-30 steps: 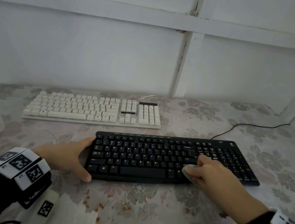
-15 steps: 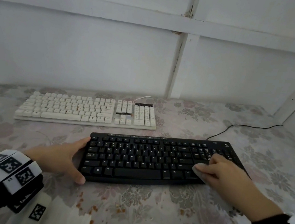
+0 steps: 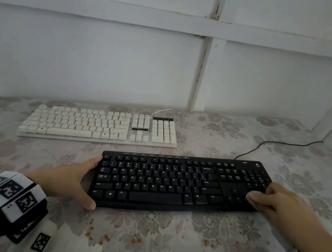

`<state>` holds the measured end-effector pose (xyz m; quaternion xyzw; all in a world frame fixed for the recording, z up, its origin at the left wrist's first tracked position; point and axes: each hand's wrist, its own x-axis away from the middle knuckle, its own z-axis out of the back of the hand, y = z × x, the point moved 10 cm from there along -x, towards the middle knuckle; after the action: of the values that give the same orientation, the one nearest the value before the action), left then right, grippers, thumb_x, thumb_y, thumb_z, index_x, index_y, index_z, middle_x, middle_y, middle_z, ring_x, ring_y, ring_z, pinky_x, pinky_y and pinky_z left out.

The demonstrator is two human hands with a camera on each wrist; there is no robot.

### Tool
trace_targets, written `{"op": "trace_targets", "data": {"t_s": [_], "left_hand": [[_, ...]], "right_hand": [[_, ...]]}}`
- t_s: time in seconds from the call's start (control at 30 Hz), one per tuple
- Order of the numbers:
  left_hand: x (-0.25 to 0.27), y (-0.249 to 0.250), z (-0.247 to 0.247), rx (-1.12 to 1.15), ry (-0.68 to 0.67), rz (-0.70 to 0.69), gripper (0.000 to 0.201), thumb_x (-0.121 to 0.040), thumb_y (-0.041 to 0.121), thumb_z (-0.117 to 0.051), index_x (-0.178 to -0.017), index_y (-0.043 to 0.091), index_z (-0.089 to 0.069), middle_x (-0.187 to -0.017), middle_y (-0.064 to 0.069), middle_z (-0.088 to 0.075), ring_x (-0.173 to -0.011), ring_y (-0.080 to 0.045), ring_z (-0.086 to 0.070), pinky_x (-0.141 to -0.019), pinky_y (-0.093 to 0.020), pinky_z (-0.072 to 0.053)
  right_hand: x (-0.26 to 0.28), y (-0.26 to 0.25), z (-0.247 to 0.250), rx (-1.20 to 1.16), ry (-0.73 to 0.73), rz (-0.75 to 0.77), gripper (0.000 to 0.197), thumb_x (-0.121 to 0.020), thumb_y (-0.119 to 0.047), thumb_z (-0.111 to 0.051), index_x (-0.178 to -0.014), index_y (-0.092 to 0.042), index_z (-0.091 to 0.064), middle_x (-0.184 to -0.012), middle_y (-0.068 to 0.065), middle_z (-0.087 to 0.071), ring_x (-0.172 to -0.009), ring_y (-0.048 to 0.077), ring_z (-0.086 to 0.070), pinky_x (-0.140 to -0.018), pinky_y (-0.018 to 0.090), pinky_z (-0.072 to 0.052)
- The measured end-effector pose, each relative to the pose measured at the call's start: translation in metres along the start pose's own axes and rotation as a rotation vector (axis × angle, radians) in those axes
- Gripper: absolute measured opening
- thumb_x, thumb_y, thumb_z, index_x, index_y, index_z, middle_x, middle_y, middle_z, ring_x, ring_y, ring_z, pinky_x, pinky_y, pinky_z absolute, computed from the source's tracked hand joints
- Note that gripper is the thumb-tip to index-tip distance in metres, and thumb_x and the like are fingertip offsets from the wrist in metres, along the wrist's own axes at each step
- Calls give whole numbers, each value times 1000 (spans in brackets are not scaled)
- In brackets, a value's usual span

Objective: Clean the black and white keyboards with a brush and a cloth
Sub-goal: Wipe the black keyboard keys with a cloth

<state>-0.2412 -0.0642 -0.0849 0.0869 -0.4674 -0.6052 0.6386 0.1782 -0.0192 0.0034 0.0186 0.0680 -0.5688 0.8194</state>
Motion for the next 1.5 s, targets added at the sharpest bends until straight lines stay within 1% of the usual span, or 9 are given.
{"op": "trace_targets", "data": {"t_s": [0.1, 0.23, 0.4, 0.53, 0.77, 1.0, 1.2, 1.37, 1.5], "left_hand": [[-2, -1, -1, 36, -11, -8, 152, -32, 47, -95, -152, 33, -3, -148, 23, -29, -136, -1, -31, -117, -33, -27], [-4, -4, 0, 40, -6, 1, 152, -33, 45, -96, -152, 33, -1, -150, 22, -27, -137, -2, -30, -117, -34, -27], [-5, -4, -1, 41, -9, -10, 152, -33, 46, -96, -152, 32, -3, -149, 22, -28, -137, -1, -30, -116, -34, -28], [-6, -9, 2, 15, 7, 12, 152, -32, 48, -95, -152, 34, -2, -150, 21, -27, -137, -3, -31, -116, -36, -28], [-5, -8, 1, 15, 3, 22, 155, -29, 50, -94, -151, 35, 0, -150, 20, -27, -136, -5, -31, -116, -36, -29], [-5, -8, 1, 7, 5, 29, 157, -27, 53, -93, -151, 34, 1, -151, 20, -24, -137, -5, -29, -116, -35, -27], [-7, -10, 2, -33, 18, 18, 154, -29, 55, -93, -152, 35, -1, -150, 21, -27, -136, -4, -31, -116, -36, -28], [-7, -12, 4, -37, 29, 24, 155, -28, 56, -92, -152, 35, -1, -150, 20, -28, -136, -4, -32, -116, -36, -28], [-5, -8, 3, -34, 24, 23, 158, -26, 57, -91, -152, 33, 0, -150, 19, -26, -137, -5, -29, -117, -35, -26]], "right_hand": [[3, 21, 3, 10, 1, -57, 21, -91, -39, -58, -77, -33, -71, -66, -8, -40, -51, 5, -42, -45, 19, -26], [7, 50, -4, 35, -87, -184, 30, -91, -46, -48, -92, -31, -74, -74, -5, -43, -62, 15, -52, -59, 32, -42], [2, 44, 3, 159, -181, -228, 32, -96, -44, -41, -107, -36, -71, -81, -5, -40, -76, 15, -56, -57, 22, -31], [-7, -18, 10, 30, -98, -71, 36, -95, -50, -39, -94, -31, -69, -82, -7, -44, -71, 7, -49, -53, 17, -27], [0, -30, -14, -2, -60, 32, 81, -83, -72, 5, -84, -30, -65, -69, -7, -35, -55, 7, -39, -45, 18, -20], [2, 22, -6, 90, -97, -98, 33, -95, -46, -41, -105, -37, -71, -78, -9, -39, -64, 4, -44, -50, 17, -25], [-1, 40, 5, 114, -131, -213, 32, -95, -47, -42, -109, -38, -70, -80, -9, -38, -73, 10, -50, -55, 18, -29], [-8, -44, -7, -87, -185, 30, 69, -81, -78, -12, -115, -44, -62, -88, -9, -42, -79, 7, -47, -70, 24, -42], [-6, -48, -16, -23, -174, 56, 28, -96, -39, -45, -122, -37, -55, -94, -6, -38, -83, 11, -46, -65, 20, -35]]}}
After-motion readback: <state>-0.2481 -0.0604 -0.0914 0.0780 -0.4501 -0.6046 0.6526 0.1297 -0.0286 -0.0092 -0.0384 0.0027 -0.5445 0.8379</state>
